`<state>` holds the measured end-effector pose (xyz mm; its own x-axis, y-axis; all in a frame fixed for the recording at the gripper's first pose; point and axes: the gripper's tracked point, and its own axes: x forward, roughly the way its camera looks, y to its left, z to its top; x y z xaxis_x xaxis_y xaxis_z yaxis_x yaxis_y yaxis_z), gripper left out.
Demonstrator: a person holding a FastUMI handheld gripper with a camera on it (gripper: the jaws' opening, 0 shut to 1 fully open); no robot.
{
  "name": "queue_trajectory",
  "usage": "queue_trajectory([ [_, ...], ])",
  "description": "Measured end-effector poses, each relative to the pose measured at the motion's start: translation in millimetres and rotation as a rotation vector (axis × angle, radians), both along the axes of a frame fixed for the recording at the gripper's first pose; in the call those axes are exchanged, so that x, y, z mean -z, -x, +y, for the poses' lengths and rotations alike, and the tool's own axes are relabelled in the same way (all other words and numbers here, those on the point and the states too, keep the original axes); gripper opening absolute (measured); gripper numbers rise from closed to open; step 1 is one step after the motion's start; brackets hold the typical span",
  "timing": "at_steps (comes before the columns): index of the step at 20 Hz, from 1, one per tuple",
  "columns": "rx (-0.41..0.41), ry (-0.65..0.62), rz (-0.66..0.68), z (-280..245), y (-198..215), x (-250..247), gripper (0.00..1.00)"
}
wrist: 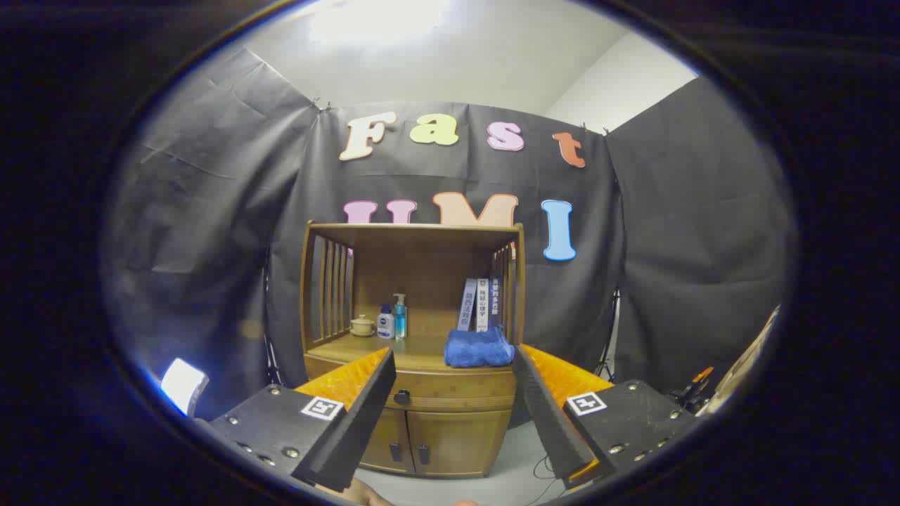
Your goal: Pull open the drawer, take out the items inside it, and place them on the countertop above the cabinet.
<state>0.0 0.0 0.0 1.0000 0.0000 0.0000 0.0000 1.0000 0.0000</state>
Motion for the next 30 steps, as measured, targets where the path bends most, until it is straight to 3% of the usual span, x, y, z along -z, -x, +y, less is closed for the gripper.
queue_trajectory([
  [18,-0.02,0.037,0.052,27.6,-18.3,28.3,1.0],
  [23,-0.048,0.025,0.08,53.2,-50.2,52.5,1.0],
  [30,-0.072,-0.006,0.137,87.8,-129.0,116.7,1.0],
])
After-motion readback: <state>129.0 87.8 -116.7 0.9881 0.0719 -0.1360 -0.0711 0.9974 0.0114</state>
